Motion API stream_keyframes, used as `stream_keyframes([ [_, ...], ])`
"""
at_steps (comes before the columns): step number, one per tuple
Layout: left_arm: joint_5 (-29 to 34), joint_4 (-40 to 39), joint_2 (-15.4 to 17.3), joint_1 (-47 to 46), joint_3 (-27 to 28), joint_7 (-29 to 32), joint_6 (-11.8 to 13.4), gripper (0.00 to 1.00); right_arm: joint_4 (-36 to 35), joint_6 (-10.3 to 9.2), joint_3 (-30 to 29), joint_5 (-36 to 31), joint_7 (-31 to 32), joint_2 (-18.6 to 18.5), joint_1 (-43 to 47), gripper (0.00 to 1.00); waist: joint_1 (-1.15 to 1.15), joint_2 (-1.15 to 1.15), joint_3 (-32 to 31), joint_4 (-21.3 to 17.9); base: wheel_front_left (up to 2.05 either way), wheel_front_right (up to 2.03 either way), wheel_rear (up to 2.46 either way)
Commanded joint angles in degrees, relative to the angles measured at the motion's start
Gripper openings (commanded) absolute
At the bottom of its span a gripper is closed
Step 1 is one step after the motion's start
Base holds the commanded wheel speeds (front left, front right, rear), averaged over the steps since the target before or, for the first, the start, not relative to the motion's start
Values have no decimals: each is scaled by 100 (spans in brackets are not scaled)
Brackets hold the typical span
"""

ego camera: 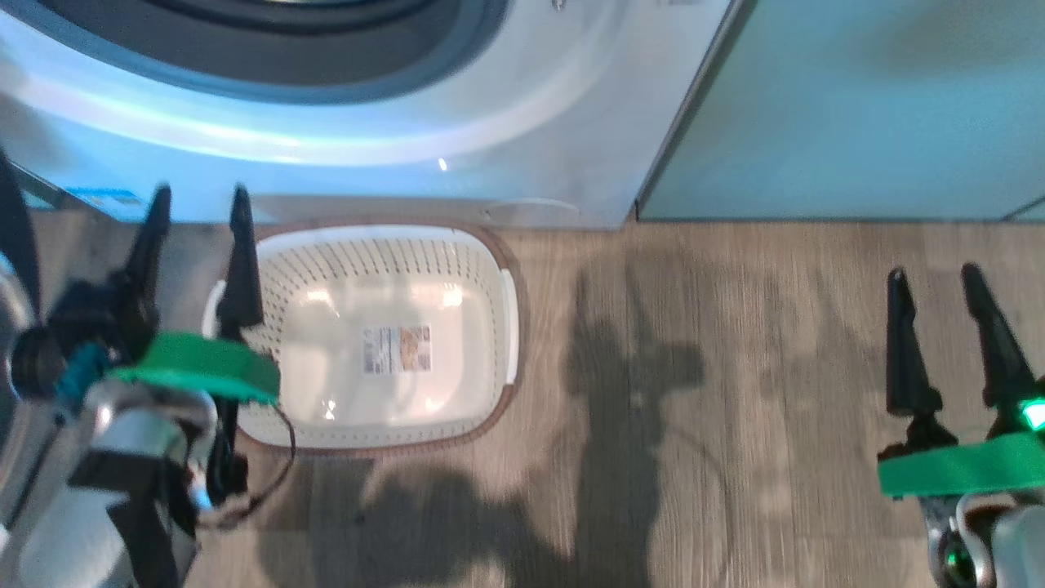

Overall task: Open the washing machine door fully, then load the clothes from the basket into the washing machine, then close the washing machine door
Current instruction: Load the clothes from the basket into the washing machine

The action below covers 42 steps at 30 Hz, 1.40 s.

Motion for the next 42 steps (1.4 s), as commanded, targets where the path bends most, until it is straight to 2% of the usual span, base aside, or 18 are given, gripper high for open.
stream_keyframes([
  [1, 56, -185, 121, 16, 217, -40, 44, 100, -140, -16, 91, -41, -37, -26, 67, 100, 1, -1, -329, 139, 0, 0, 0],
  [8, 97, -69, -86, 687, 189, -57, -120, 100, 69, -16, 106, -81, -37, -68, 391, 100, 1, -1, -979, 318, 0, 0, 0],
  [12, 118, -30, -237, 933, 123, -58, -331, 100, 149, -16, 88, -75, -37, -106, 583, 100, 1, -1, -1330, 422, 0, 0, 0],
  [20, 139, 126, -359, 1300, 166, -59, -561, 100, 274, -16, 180, -52, -35, -169, 875, 100, 1, -1, -1905, 417, 0, 0, 0],
  [29, 151, 88, -383, 1650, 253, -60, -583, 100, 264, -16, 168, -12, 31, -171, 1155, 100, 1, -1, -2259, 338, 0, 0, 0],
  [42, 144, 54, -388, 1750, 219, -56, -523, 100, 152, -16, 135, -21, 102, -168, 1221, 100, 1, -1, -2349, 326, 0, 0, 0],
])
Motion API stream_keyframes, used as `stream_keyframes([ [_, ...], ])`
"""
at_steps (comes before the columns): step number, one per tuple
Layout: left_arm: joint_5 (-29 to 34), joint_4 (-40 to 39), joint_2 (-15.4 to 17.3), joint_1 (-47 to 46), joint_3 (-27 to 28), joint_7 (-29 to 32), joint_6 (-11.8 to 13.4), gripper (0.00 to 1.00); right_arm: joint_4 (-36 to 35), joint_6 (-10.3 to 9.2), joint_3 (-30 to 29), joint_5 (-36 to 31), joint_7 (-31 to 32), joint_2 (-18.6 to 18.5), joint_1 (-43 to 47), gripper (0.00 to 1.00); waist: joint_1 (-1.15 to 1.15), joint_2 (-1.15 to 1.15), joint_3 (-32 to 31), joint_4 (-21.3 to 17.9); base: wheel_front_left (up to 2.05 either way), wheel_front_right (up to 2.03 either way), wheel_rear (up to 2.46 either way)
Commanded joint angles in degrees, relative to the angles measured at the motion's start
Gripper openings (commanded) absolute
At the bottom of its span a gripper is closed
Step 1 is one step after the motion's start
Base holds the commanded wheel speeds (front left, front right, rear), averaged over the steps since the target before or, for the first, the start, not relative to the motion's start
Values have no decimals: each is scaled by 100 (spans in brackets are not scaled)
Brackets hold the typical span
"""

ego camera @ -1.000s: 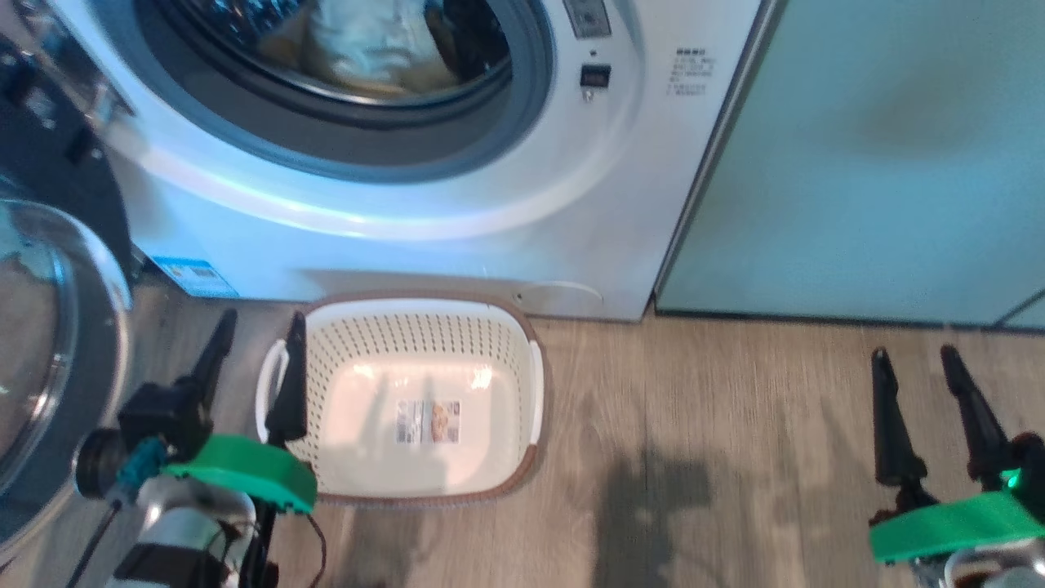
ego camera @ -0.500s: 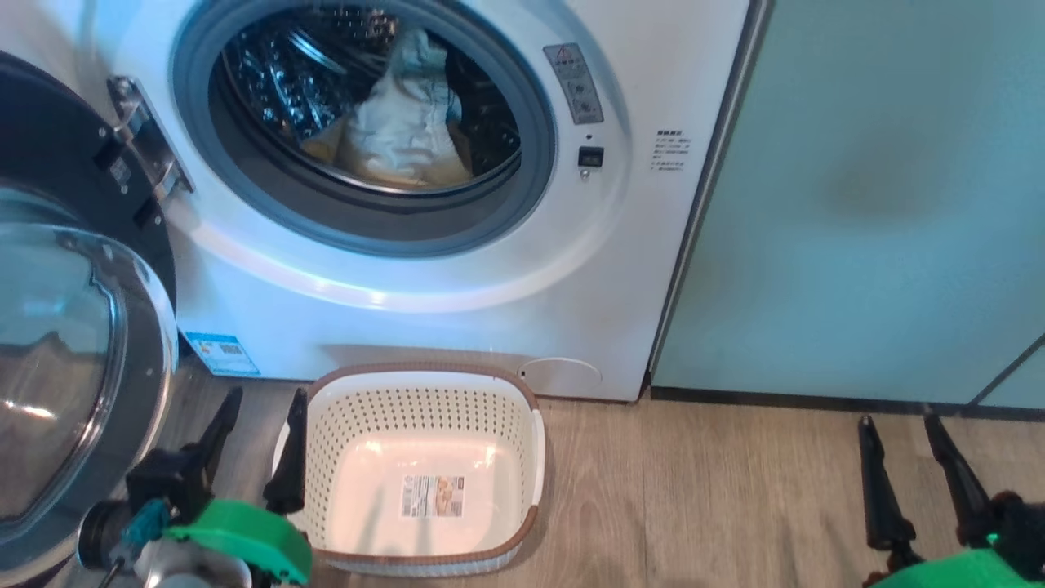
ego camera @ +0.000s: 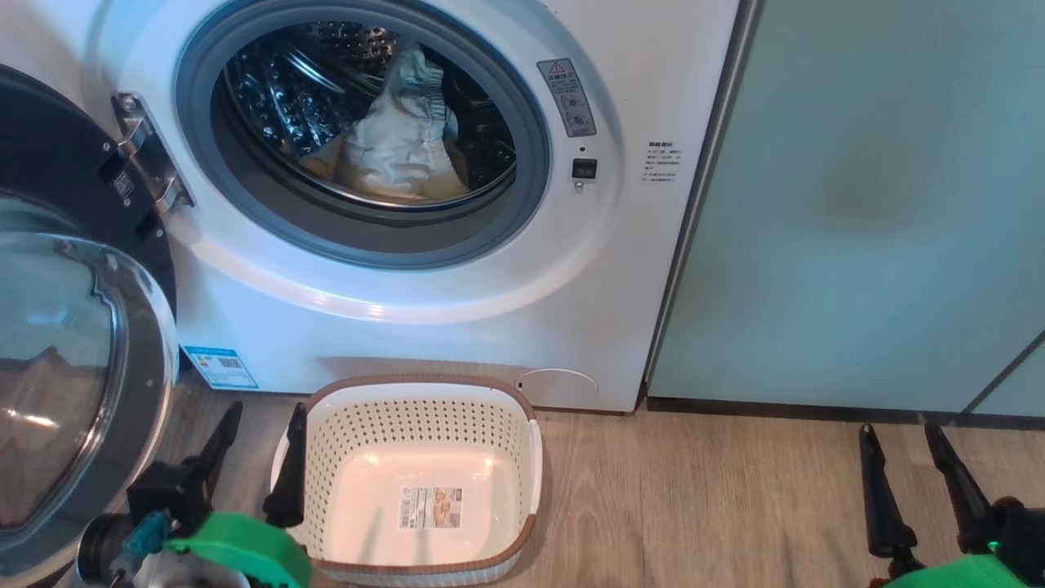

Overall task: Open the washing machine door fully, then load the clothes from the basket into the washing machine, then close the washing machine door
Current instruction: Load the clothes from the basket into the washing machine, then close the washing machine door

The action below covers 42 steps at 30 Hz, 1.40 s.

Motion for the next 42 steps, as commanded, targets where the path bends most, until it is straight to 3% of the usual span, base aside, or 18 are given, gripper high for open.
stream_keyframes([
  [1, 45, -190, 72, -205, 223, -30, 33, 100, -208, -16, 104, 19, 2, -104, -118, 100, 0, 0, -1, -1, 0, 0, 0],
  [23, 79, -156, 49, -267, 100, -25, 87, 100, -225, -16, 99, 22, 13, -102, -136, 100, 0, 0, -16, -81, -9, 9, 0],
  [42, 44, -127, 86, -322, 63, -30, 30, 100, -226, -16, 61, 15, -6, -80, -140, 100, 0, 0, 6, -40, -160, 160, 0],
])
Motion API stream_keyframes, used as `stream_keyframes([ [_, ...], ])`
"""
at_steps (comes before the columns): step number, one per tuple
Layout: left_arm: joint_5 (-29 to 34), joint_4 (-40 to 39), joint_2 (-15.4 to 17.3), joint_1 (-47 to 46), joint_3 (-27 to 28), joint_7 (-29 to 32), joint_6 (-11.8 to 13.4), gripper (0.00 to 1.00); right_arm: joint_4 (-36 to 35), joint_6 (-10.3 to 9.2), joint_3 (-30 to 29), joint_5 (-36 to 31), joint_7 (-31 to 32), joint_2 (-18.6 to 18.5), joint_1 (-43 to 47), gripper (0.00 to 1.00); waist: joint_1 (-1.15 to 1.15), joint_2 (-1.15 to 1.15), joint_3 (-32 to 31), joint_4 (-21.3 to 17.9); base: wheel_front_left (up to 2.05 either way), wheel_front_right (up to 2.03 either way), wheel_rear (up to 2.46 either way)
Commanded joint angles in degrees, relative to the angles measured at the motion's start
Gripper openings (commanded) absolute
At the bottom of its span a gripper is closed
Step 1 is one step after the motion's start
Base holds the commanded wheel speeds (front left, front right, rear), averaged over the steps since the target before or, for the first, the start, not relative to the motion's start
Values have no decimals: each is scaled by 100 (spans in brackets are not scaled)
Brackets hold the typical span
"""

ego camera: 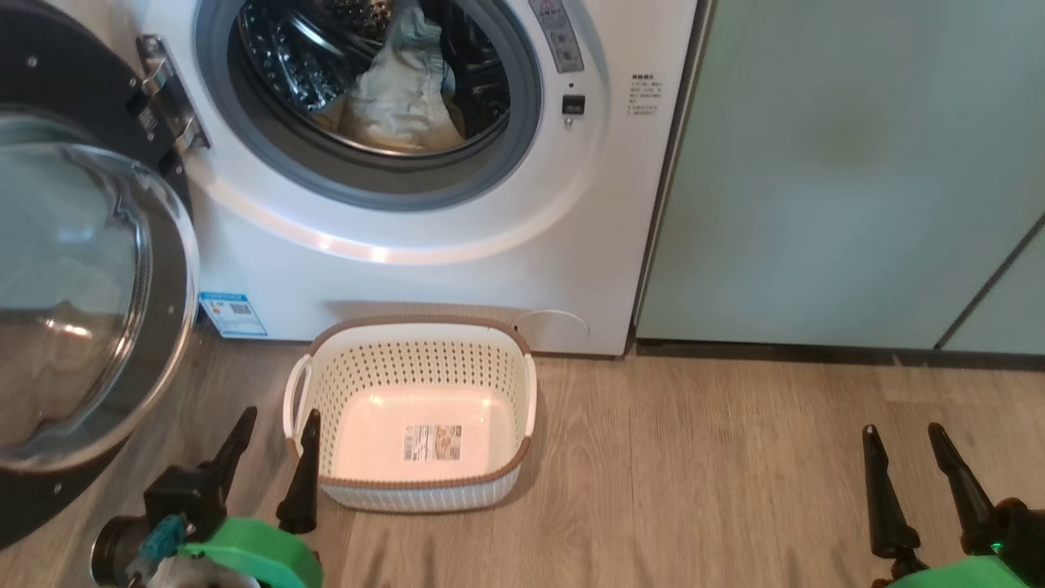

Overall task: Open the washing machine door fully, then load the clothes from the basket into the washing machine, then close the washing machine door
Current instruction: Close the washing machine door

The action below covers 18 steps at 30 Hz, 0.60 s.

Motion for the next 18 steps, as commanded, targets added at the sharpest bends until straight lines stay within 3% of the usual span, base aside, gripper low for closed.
stream_keyframes([
  [1, -2, -138, 107, -314, 235, -30, -11, 100, -202, -16, 95, 15, -12, -80, -181, 100, 0, 0, 2, 0, -114, 114, 0],
  [7, 9, -164, 122, -308, 263, -32, -10, 100, -197, -16, 87, 11, -14, -66, -183, 100, 0, 0, 10, -8, -66, 66, 0],
  [18, 6, -149, 132, -311, 290, -34, -15, 100, -178, -16, 63, 8, -36, -54, -194, 100, 0, 0, 32, -25, -2, 2, 0],
])
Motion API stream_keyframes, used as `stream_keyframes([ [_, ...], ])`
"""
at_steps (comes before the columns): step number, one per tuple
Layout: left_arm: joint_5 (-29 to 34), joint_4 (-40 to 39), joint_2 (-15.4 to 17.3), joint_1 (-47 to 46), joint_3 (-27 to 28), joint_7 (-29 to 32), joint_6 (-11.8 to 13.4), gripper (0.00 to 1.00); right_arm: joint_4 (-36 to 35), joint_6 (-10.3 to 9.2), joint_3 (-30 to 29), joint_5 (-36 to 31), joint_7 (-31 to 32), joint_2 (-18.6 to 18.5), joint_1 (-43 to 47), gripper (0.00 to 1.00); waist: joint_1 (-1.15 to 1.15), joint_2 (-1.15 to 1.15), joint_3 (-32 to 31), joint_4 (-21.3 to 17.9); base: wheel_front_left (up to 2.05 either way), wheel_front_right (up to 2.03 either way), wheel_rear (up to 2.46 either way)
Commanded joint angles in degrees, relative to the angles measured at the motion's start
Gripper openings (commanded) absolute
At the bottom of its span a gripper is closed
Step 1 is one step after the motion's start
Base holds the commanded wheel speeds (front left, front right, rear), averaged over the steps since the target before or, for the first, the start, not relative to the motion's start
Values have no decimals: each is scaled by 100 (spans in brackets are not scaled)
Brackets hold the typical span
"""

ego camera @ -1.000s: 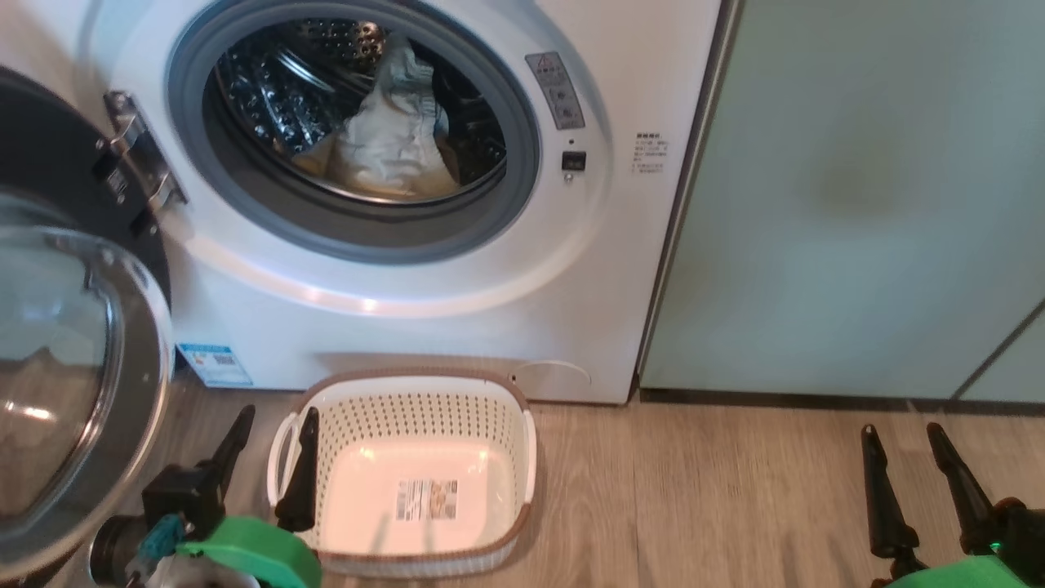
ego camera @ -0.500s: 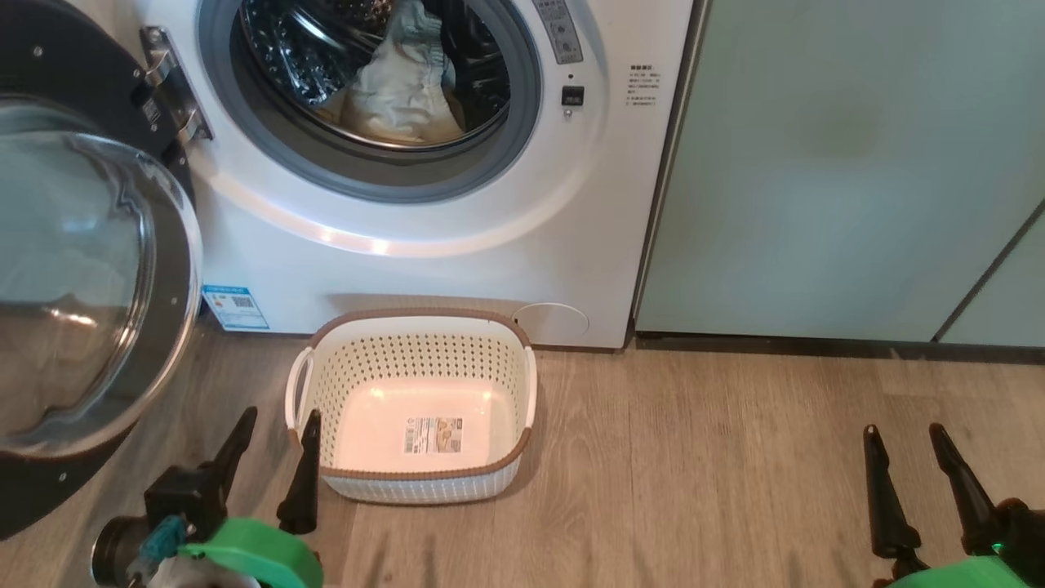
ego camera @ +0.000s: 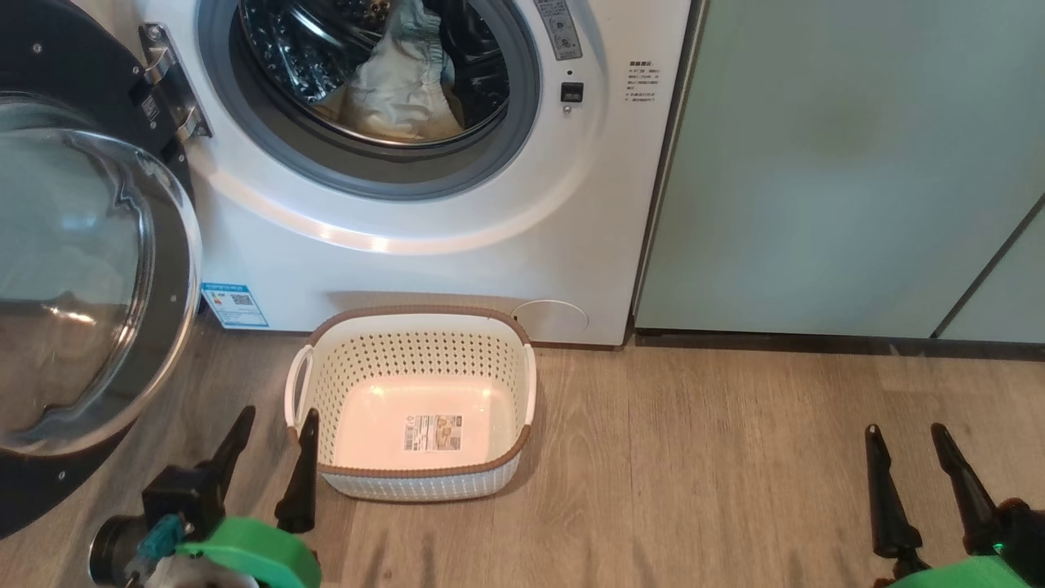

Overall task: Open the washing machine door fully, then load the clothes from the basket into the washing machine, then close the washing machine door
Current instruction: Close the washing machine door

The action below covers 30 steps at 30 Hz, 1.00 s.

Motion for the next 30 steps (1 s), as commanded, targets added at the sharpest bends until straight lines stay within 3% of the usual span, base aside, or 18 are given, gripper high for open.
stream_keyframes([
  [1, 5, -142, 120, -314, 280, -34, -12, 100, -181, -16, 82, 6, -32, -61, -194, 100, 0, 0, 4, 2, 0, 0, 0],
  [17, 24, -107, 102, -407, 291, -35, -60, 100, -197, -16, -36, -27, -51, -52, -183, 100, 0, 0, 59, 179, 0, 0, 0],
  [30, 73, -72, 104, -450, 361, -35, -89, 100, -234, -16, -244, -83, -20, -130, -128, 100, 0, 0, 63, 1031, 0, 0, 0],
])
